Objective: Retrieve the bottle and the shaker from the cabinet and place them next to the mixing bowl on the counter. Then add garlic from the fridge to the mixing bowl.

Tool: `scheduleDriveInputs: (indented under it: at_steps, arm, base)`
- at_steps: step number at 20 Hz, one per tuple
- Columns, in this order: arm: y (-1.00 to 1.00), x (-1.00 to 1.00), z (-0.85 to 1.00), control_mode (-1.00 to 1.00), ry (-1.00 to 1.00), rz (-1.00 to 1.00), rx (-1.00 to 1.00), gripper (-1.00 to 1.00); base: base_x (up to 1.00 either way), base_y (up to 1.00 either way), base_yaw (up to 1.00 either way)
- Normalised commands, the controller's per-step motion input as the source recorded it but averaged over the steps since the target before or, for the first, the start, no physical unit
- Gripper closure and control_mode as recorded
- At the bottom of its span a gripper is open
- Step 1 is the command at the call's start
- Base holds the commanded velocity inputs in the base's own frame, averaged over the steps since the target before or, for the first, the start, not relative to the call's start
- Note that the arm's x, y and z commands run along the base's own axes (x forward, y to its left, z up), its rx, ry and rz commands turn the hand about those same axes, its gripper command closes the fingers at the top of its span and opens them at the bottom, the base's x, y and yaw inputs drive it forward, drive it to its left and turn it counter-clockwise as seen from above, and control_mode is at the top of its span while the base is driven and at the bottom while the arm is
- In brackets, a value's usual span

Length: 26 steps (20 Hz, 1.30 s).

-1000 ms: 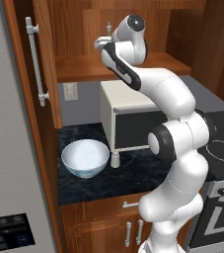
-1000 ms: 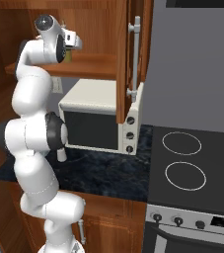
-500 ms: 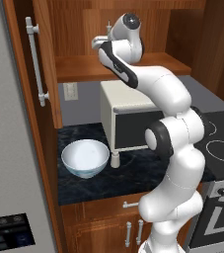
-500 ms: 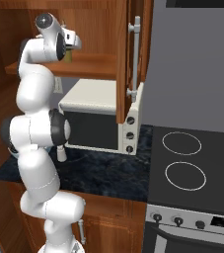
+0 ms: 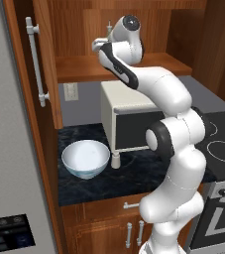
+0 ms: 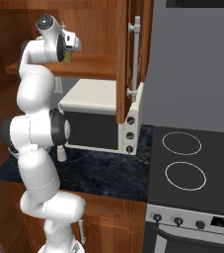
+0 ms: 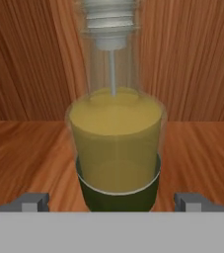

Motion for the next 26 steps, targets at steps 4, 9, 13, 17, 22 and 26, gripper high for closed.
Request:
scheduleDriveInputs:
  at_steps: [4, 9, 13, 17, 22, 26]
  arm:
    - [0.00, 0.09, -0.01, -1.00, 0.00, 0.00, 0.00, -1.00]
    - [0.00, 0.11, 0.00, -1.00, 0.00, 0.00, 0.00, -1.00]
    - [0.00, 0.07, 0.00, -1.00, 0.00, 0.00, 0.00, -1.00]
    - [0.00, 0.03, 0.00, -1.00, 0.00, 0.00, 0.00, -1.00]
    - [0.00, 0.13, 0.00, -1.00, 0.00, 0.00, 0.00, -1.00]
    - [0.00, 0.03, 0.00, -1.00, 0.00, 0.00, 0.00, -1.00]
  base:
    - [0.00, 0.00, 0.00]
    - [0.00, 0.00, 0.00]
    - [0.00, 0.00, 0.00]
    - [0.00, 0.00, 0.00]
    - [0.00, 0.00, 0.00]
    - [0.00, 0.00, 0.00]
